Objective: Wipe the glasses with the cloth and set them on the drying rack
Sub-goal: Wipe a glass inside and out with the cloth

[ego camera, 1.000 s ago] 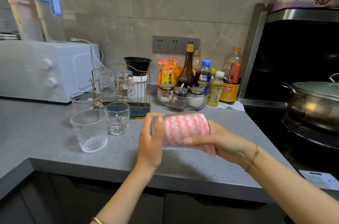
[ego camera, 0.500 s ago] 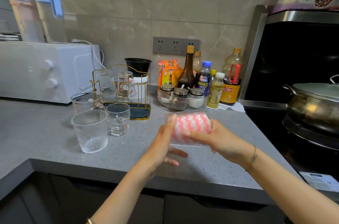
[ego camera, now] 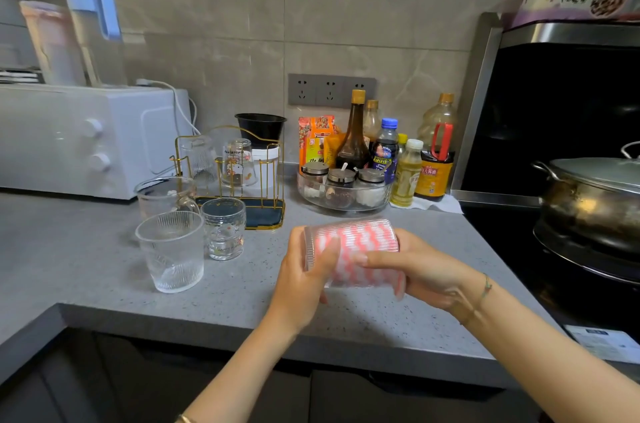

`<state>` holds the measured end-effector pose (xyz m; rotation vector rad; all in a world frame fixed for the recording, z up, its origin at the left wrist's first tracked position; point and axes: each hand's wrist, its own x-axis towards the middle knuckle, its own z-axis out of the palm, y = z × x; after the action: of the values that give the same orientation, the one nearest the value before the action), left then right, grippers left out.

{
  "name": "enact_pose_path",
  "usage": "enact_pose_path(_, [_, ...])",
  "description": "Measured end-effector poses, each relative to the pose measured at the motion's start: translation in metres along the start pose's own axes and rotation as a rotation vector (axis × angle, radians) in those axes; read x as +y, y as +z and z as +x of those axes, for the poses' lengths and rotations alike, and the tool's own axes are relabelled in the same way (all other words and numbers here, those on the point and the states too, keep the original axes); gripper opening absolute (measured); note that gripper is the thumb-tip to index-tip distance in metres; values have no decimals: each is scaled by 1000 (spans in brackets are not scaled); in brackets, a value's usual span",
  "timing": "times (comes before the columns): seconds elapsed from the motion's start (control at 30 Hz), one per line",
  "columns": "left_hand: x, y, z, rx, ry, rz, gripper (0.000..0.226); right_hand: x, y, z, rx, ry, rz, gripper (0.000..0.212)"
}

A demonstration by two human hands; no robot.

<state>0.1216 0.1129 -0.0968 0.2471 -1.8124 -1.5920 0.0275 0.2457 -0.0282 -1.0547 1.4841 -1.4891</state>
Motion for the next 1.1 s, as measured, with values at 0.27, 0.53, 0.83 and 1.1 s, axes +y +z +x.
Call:
enact_pose_path(0.27, [-2, 1, 4, -117, -154, 90, 112, -4, 2, -1, 46, -89, -256, 19])
enact_pose_path(0.53, [16, 0, 12, -126, -573, -392, 68, 2, 11, -5, 49, -164, -534, 23])
enact_pose_path(0.83, [13, 8, 8, 79, -206, -181, 63, 7, 18, -7, -35, -88, -196, 27])
enact_pose_path(1.1, [16, -2, 5, 10, 263, 5, 64, 3, 14, -5, 24, -75, 134, 27])
